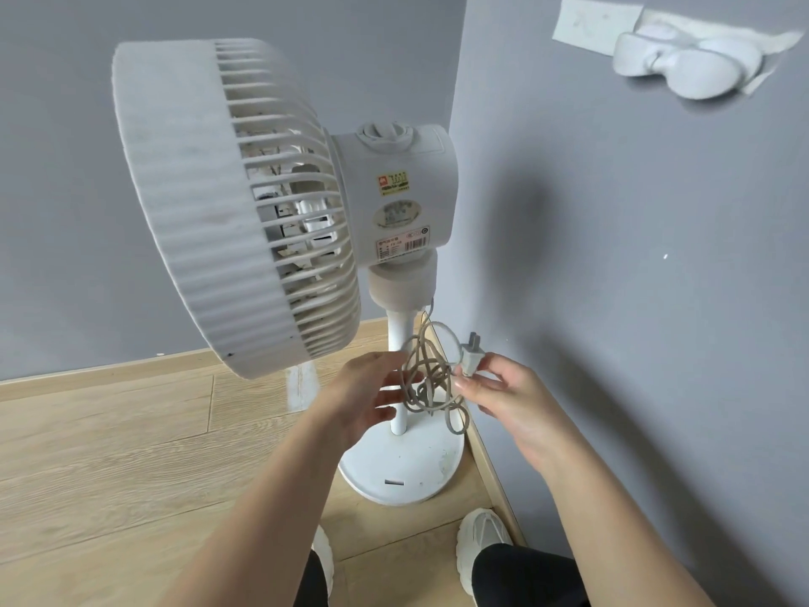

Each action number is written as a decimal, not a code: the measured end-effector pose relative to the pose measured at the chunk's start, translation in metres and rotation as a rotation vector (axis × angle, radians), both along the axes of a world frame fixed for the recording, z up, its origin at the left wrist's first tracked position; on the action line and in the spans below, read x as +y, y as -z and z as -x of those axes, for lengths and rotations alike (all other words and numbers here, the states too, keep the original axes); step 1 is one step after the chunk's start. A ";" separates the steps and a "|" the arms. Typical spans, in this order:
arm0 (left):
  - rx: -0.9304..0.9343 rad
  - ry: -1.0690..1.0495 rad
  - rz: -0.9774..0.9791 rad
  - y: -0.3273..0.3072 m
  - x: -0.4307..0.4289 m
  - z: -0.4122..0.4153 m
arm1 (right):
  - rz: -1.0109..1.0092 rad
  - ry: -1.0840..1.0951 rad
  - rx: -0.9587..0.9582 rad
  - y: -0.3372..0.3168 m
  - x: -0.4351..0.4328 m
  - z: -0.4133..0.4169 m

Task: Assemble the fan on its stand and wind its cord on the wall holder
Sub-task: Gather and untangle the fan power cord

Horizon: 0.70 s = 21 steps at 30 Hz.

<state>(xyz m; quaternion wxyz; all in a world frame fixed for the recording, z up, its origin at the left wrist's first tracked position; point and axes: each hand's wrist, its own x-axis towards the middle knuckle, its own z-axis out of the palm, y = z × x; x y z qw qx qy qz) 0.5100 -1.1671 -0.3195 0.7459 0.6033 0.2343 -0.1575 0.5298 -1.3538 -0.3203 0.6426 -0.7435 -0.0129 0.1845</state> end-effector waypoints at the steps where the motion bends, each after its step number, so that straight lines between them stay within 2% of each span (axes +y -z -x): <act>1: -0.017 0.035 -0.015 0.000 0.001 0.000 | 0.047 0.011 -0.020 -0.001 -0.001 0.000; 4: -0.045 0.067 -0.016 0.000 0.002 0.001 | 0.194 0.089 -0.105 -0.002 -0.002 0.000; 9: -0.015 0.040 0.090 0.000 0.000 -0.001 | 0.100 0.047 -0.143 -0.014 0.001 0.011; 13: 0.008 -0.003 0.178 -0.002 0.004 -0.001 | 0.168 0.034 -0.122 -0.019 0.005 0.014; 15: 0.005 -0.015 0.166 -0.002 0.006 0.000 | 0.168 0.027 -0.105 -0.019 0.004 0.014; 19: -0.024 0.004 0.070 0.000 0.008 0.001 | 0.037 -0.041 -0.049 -0.028 0.002 0.019; 21: -0.031 -0.011 0.063 0.003 0.009 0.001 | 0.107 -0.103 -0.072 -0.031 0.002 0.024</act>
